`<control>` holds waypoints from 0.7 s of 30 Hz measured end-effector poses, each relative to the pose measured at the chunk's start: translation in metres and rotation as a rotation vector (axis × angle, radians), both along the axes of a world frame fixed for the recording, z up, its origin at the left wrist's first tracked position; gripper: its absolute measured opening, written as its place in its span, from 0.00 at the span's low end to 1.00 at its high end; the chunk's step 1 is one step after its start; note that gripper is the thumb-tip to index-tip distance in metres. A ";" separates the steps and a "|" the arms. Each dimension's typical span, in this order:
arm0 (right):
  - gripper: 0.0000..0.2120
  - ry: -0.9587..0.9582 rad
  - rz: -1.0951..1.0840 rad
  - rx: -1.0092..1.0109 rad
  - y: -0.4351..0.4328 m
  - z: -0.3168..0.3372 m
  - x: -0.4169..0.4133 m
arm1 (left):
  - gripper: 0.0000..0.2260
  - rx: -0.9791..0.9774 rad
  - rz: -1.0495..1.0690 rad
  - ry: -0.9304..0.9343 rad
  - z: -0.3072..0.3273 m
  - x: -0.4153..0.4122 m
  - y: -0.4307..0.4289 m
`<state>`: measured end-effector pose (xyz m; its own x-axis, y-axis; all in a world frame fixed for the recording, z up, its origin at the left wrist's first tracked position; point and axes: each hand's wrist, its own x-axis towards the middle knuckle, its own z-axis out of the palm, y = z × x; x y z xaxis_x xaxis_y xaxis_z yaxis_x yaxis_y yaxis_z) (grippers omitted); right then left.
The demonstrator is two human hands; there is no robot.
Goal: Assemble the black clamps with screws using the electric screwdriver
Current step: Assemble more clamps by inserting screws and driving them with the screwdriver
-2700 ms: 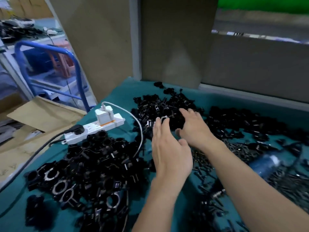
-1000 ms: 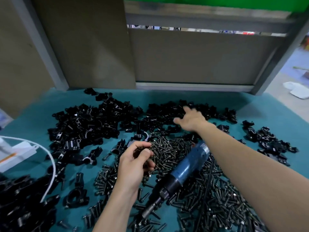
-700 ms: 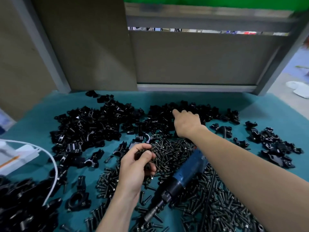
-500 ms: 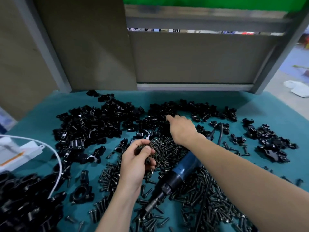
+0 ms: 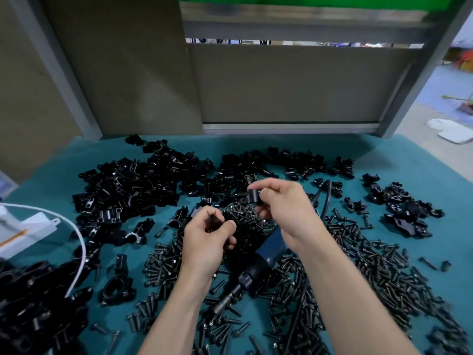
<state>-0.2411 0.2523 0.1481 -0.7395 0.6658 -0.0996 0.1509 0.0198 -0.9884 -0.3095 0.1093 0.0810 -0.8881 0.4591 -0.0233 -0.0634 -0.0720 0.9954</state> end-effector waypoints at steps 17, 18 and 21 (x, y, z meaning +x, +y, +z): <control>0.17 -0.143 0.374 0.403 -0.024 0.002 0.009 | 0.12 0.206 -0.291 0.001 0.004 -0.009 -0.012; 0.16 -0.126 0.371 0.400 -0.024 0.003 0.008 | 0.14 0.204 -0.307 0.003 0.004 -0.011 -0.013; 0.13 -0.085 0.357 0.403 -0.022 -0.001 0.007 | 0.19 0.182 -0.314 -0.003 0.004 -0.012 -0.014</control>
<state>-0.2339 0.2301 0.1470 -0.9271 0.3723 0.0425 0.1443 0.4593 -0.8765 -0.3212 0.0952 0.0854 -0.7032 0.7062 0.0818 -0.1134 -0.2250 0.9677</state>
